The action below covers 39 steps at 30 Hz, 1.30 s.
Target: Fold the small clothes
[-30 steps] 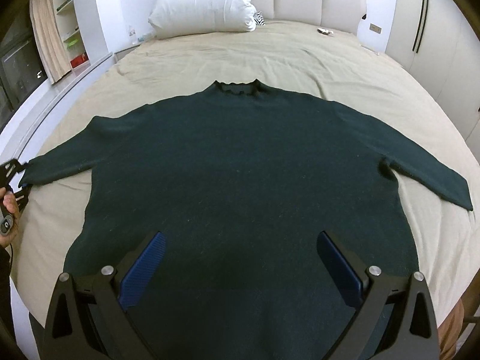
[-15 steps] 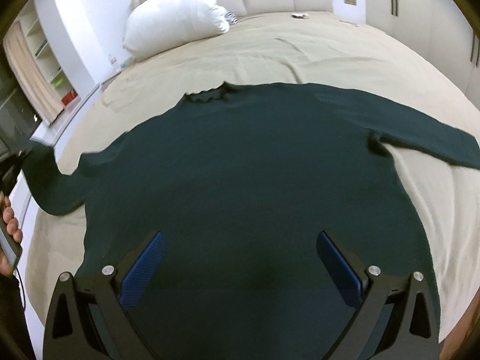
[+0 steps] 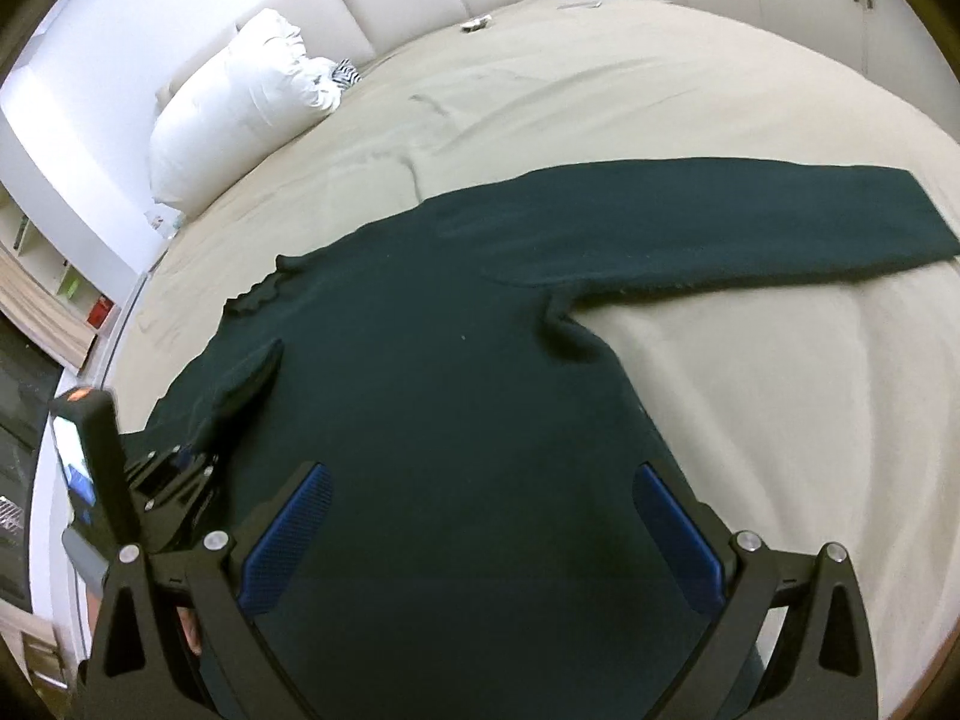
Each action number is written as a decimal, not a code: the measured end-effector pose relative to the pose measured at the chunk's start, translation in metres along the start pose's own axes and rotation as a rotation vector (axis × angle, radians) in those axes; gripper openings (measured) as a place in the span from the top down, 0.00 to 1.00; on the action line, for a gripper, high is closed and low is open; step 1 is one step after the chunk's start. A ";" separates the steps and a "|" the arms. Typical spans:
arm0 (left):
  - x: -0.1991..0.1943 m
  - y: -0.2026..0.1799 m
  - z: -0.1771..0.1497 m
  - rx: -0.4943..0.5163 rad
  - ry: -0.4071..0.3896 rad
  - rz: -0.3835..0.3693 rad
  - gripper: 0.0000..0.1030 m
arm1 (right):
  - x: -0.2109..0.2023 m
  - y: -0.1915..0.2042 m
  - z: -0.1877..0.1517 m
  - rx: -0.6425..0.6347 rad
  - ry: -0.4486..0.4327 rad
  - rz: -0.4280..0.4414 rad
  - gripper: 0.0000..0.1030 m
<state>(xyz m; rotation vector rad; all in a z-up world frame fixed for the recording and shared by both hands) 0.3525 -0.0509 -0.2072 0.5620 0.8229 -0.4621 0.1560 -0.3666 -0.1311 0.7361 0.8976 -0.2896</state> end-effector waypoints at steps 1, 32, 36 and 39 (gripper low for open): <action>-0.005 -0.004 -0.003 -0.023 0.007 -0.031 0.87 | 0.005 0.006 0.001 -0.001 0.015 0.016 0.00; -0.149 0.166 -0.141 -0.697 -0.221 -0.113 0.87 | 0.130 0.148 -0.003 -0.199 0.294 0.109 0.91; -0.153 0.177 -0.136 -0.716 -0.241 -0.105 0.87 | 0.115 0.138 0.025 -0.180 0.219 0.114 0.92; -0.147 0.185 -0.128 -0.734 -0.240 -0.103 0.87 | 0.115 0.128 0.040 -0.184 0.183 0.084 0.92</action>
Point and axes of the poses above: each gripper's, at about its wrist camera, not at the fingertips, and x roughly the way its jaws point, y to its left, z to its top, the point moved 7 cm from there along x, roughly the way its jaws point, and after that the axes turned 13 degrees about x, right-handed, at the moved point
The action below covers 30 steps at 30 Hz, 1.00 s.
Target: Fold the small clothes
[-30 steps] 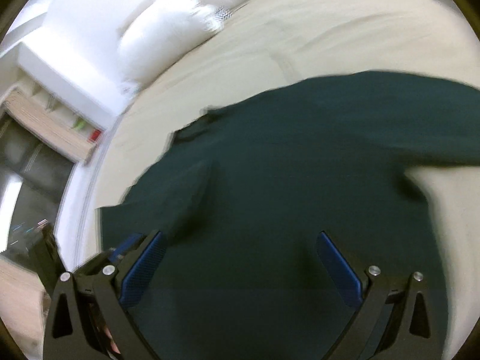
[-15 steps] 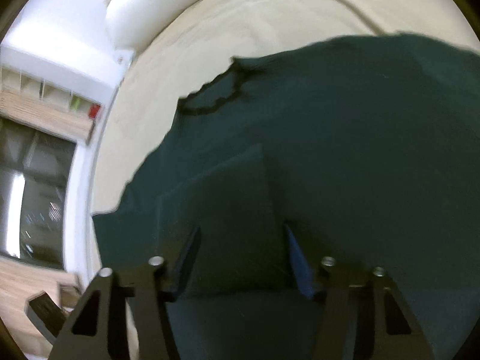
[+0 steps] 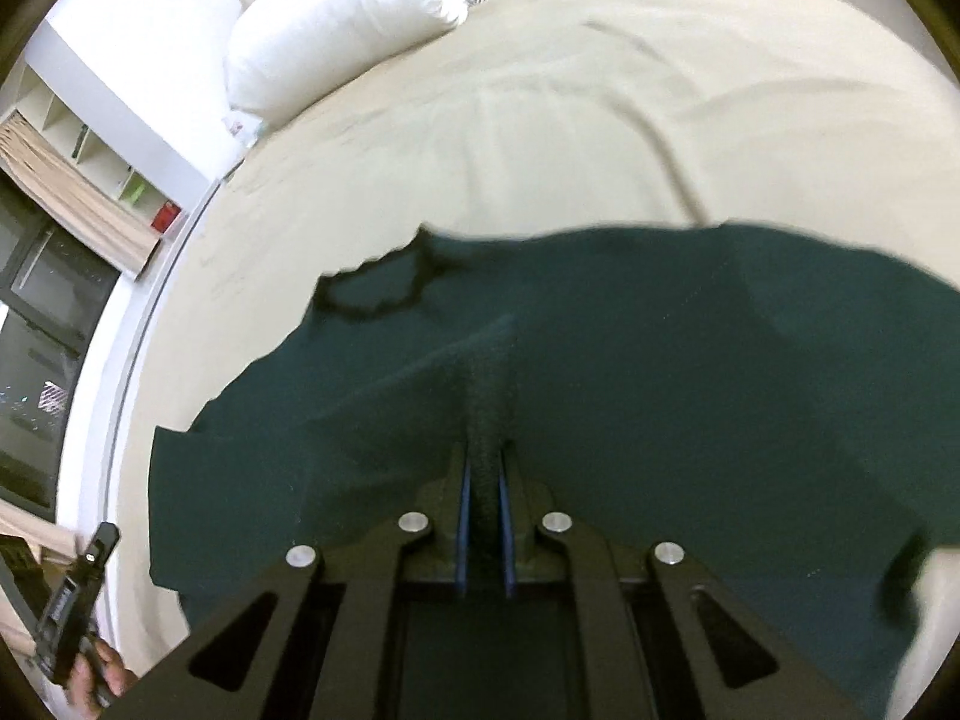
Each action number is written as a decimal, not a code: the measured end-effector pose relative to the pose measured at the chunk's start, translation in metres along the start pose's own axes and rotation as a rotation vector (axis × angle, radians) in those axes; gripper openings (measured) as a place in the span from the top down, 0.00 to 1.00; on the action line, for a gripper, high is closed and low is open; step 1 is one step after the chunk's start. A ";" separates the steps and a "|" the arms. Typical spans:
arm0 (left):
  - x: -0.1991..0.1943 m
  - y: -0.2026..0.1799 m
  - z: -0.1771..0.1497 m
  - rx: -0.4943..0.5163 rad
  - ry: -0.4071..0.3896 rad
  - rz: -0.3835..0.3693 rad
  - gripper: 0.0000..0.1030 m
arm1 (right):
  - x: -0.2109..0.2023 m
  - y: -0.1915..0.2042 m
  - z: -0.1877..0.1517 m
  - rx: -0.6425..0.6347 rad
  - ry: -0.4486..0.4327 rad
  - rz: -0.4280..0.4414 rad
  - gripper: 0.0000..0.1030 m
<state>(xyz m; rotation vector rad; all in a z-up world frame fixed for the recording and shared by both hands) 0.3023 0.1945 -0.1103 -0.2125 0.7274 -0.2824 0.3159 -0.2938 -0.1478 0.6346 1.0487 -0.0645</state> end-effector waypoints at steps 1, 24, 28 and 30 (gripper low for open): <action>0.003 0.000 0.003 -0.003 0.002 -0.003 0.87 | 0.000 -0.006 0.002 0.001 -0.006 -0.017 0.92; 0.118 -0.026 0.019 0.171 0.207 0.090 0.87 | -0.003 -0.042 -0.002 0.111 0.018 -0.016 0.92; 0.135 -0.024 0.016 0.221 0.236 0.087 0.87 | -0.011 -0.047 -0.006 0.158 0.037 0.004 0.92; 0.136 -0.026 0.019 0.227 0.234 0.090 0.87 | -0.017 -0.047 -0.009 0.169 0.035 0.017 0.92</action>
Point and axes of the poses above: each gripper's, at about its wrist camera, not at the fingertips, and x roughly the way its jaws point, y to its left, z to its top, the point moved 7 cm from there along x, roughly the way its jaws point, and after that the axes turned 13 degrees about x, right-handed, at the moved point
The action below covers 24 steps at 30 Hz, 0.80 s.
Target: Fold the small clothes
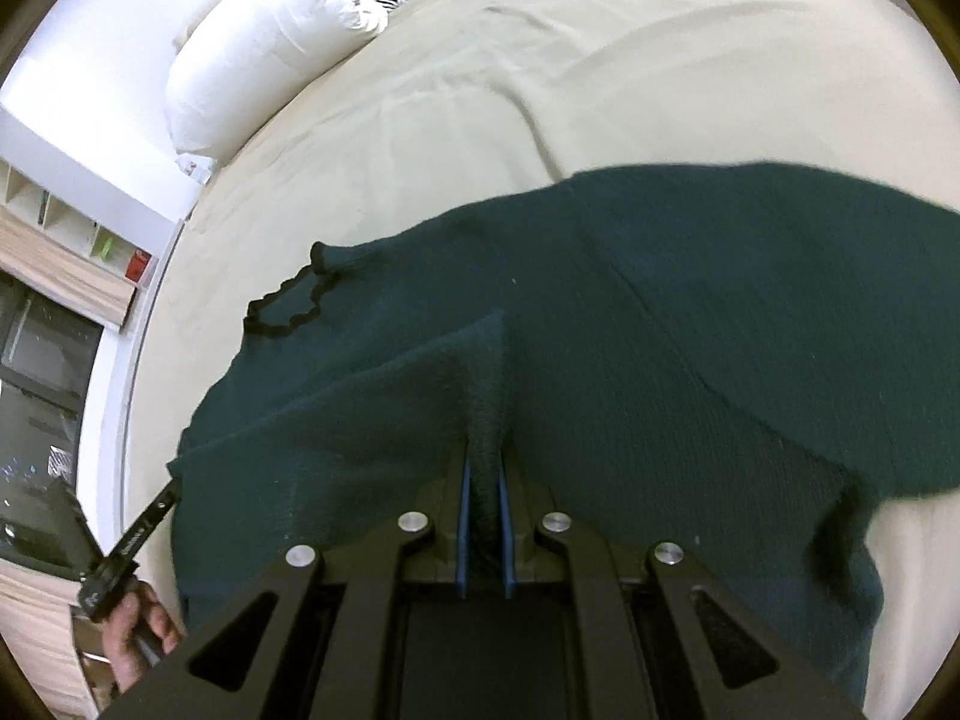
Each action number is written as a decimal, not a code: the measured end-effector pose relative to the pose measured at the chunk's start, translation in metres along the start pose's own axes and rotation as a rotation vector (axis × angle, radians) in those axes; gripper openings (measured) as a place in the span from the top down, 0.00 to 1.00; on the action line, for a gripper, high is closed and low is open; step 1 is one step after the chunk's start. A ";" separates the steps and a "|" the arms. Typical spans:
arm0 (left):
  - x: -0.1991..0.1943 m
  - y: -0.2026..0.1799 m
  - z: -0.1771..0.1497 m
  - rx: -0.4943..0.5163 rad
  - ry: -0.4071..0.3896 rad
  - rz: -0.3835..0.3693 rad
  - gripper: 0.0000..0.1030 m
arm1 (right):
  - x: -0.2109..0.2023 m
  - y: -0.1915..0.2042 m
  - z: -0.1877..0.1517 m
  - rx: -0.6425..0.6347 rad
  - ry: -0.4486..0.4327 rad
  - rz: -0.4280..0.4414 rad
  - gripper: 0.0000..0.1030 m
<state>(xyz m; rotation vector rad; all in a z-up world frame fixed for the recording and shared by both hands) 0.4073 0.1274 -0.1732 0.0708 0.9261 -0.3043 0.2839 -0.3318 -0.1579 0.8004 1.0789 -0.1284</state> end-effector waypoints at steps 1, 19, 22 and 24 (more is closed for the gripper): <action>-0.001 -0.001 0.001 0.006 -0.003 0.002 0.87 | -0.002 0.000 -0.001 0.001 -0.003 0.003 0.92; 0.007 -0.015 -0.006 0.130 -0.010 0.080 0.87 | 0.019 -0.019 0.000 -0.021 -0.011 -0.034 0.93; 0.001 -0.017 -0.006 0.124 -0.008 0.086 0.87 | 0.013 -0.024 0.005 0.008 -0.015 0.046 0.92; -0.009 -0.022 -0.006 0.129 -0.014 0.098 0.87 | 0.003 -0.030 0.010 0.013 -0.043 0.058 0.80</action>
Point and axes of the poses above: each gripper's, at about its wrist camera, not at the fingertips, and x roughly the way its jaws point, y to its left, z to its top, the point moved 7 cm from there along x, roughly the way its jaws point, and after that the axes turned 13 degrees about x, right-handed, at the moved point
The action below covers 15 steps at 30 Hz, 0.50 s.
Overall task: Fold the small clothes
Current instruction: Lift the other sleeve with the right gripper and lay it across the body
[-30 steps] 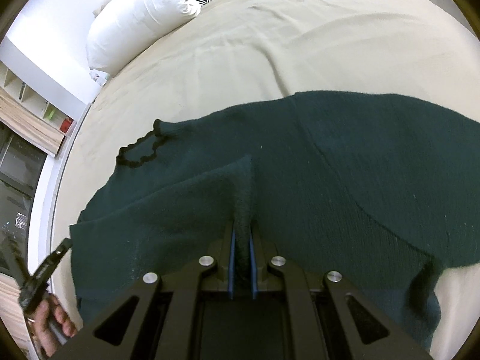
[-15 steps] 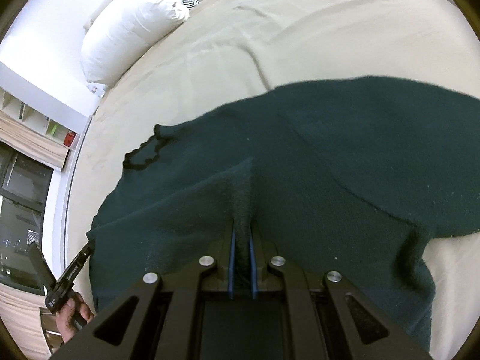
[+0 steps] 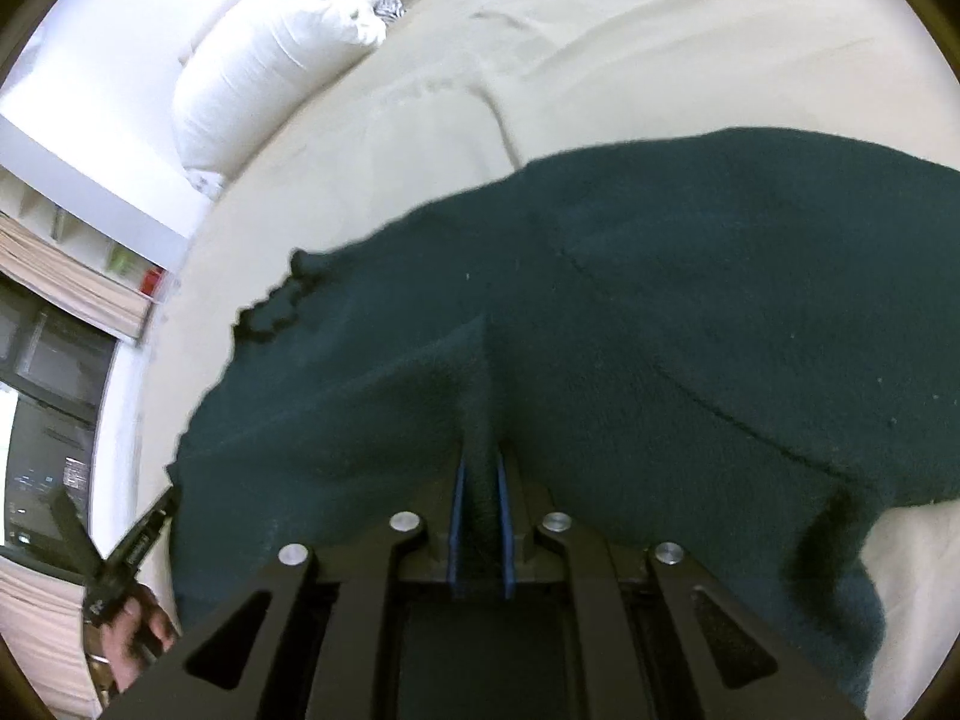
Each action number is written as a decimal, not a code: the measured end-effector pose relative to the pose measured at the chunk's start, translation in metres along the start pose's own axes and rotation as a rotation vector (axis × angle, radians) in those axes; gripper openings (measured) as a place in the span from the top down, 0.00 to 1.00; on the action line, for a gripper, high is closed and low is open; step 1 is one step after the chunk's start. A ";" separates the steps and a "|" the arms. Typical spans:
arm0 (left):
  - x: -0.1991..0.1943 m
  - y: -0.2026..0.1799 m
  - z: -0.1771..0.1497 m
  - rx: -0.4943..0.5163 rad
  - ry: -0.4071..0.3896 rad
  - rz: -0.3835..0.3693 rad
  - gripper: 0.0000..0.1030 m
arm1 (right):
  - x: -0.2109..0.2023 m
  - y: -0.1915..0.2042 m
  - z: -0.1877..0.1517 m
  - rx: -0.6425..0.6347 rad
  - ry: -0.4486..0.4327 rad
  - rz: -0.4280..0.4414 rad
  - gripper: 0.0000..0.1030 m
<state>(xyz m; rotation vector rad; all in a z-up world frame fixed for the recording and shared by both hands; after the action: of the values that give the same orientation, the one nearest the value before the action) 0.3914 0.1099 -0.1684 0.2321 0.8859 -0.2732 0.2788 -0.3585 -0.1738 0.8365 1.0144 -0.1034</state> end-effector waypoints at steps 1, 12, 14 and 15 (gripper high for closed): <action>-0.005 -0.002 0.000 0.003 -0.005 0.008 0.87 | -0.006 -0.004 0.003 0.010 -0.019 0.001 0.76; -0.029 -0.113 0.009 0.061 -0.049 -0.220 0.87 | -0.149 -0.152 0.034 0.346 -0.358 -0.005 0.44; -0.026 -0.125 0.008 0.037 -0.042 -0.266 0.87 | -0.169 -0.203 0.037 0.472 -0.393 -0.006 0.44; -0.025 -0.132 0.007 0.021 -0.040 -0.293 0.87 | -0.179 -0.230 0.038 0.545 -0.408 0.000 0.43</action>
<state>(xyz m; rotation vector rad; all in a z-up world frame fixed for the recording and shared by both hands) 0.3381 -0.0128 -0.1555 0.1154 0.8771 -0.5574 0.1052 -0.5953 -0.1546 1.2483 0.6003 -0.5470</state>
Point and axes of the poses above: each gripper's, at about its wrist camera, not at the fingertips, and x roughly the way its jaws point, y to its left, z to its top, the point moved 7 cm from there along x, roughly the way its jaws point, and after that the axes turned 13 degrees about x, right-handed, at the moved point
